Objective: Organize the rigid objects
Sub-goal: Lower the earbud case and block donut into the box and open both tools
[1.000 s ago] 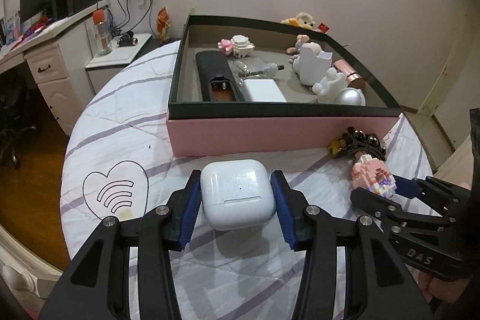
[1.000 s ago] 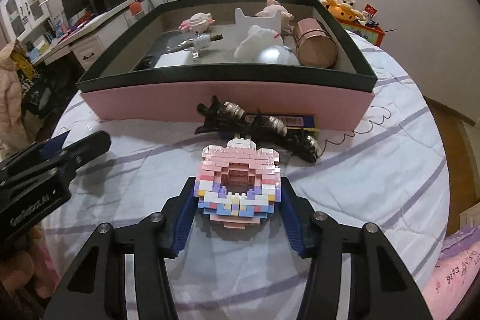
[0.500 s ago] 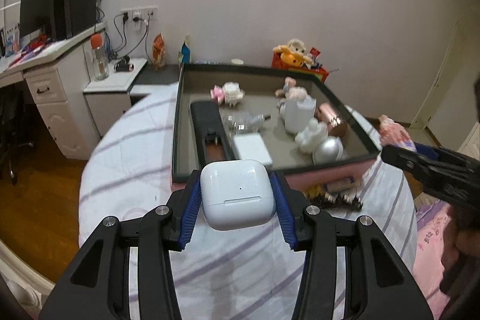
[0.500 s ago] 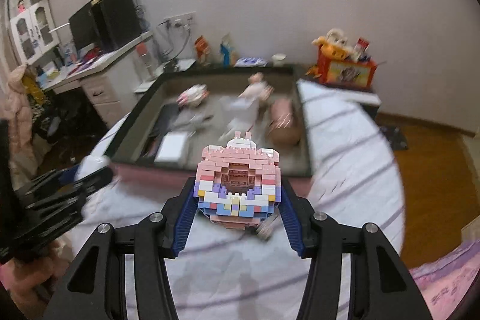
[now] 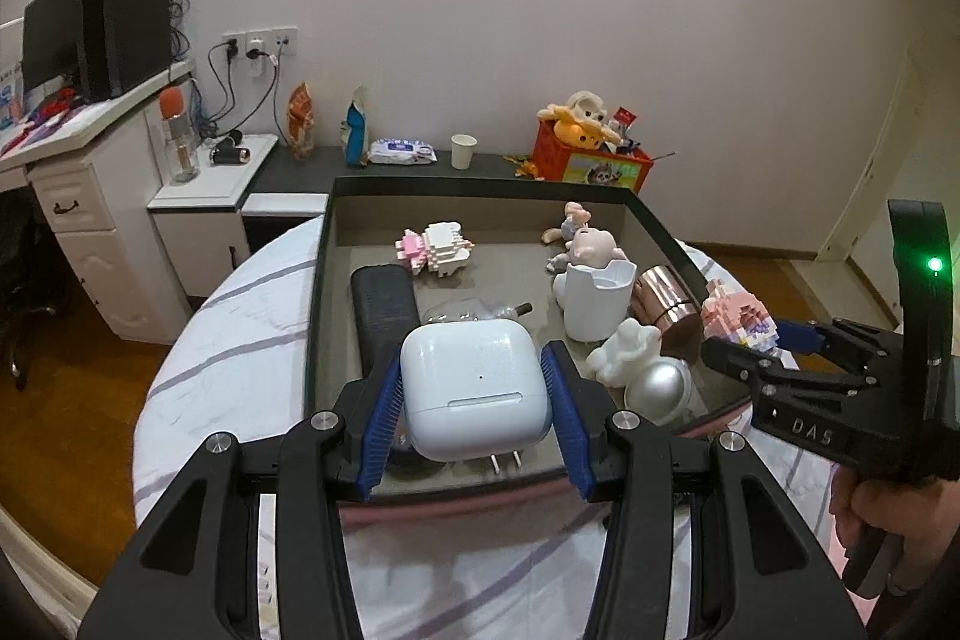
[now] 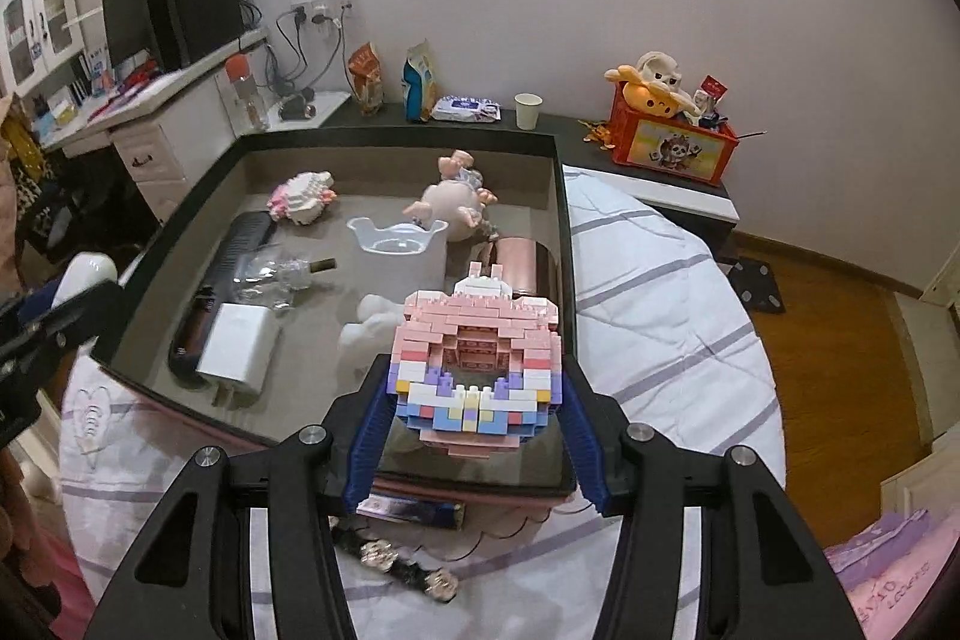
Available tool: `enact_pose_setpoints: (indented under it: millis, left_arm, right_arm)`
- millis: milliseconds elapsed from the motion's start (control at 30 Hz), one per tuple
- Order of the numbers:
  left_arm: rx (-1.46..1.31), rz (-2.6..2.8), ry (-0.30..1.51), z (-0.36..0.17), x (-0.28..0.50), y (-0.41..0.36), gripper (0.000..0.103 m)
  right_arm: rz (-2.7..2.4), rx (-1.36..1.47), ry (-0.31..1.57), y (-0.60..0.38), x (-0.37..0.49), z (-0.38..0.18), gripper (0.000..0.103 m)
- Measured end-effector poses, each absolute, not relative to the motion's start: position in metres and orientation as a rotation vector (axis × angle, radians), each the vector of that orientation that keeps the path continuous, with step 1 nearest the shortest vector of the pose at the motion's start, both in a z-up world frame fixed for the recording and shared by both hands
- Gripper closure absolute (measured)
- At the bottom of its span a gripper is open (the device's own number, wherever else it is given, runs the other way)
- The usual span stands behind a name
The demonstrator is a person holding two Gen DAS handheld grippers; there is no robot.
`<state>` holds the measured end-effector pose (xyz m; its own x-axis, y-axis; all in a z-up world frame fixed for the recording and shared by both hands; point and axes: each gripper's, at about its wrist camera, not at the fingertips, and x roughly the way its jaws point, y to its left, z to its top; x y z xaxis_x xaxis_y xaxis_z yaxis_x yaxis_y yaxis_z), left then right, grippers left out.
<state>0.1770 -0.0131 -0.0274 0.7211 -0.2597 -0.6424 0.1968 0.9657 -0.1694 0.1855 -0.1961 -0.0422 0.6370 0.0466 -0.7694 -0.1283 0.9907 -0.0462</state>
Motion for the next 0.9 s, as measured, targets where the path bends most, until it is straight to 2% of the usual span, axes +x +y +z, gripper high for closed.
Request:
enact_pose_setpoints:
  millis: [267, 433, 800, 833, 900]
  left_arm:
    - [-0.080, -0.304, 0.769, -0.042, 0.199, -0.042, 0.056]
    - [-0.086, -0.336, 0.812, -0.056, 0.210, -0.059, 0.056]
    - [-0.097, -0.356, 0.897, -0.078, 0.222, -0.077, 0.055]
    - [-0.096, -0.354, 0.900, -0.079, 0.222, -0.078, 0.054]
    - [-0.093, -0.355, 0.898, -0.079, 0.220, -0.080, 0.040]
  right_arm:
    - [0.105, -0.179, 0.908, -0.189, 0.195, -0.051, 0.048]
    - [0.156, -0.181, 0.907, -0.185, 0.192, -0.051, 0.026]
    - [0.075, -0.190, 0.886, -0.200, 0.187, -0.051, 0.024]
    - [0.076, -0.188, 0.887, -0.202, 0.187, -0.051, 0.024]
    - [0.074, -0.188, 0.888, -0.203, 0.186, -0.051, 0.024]
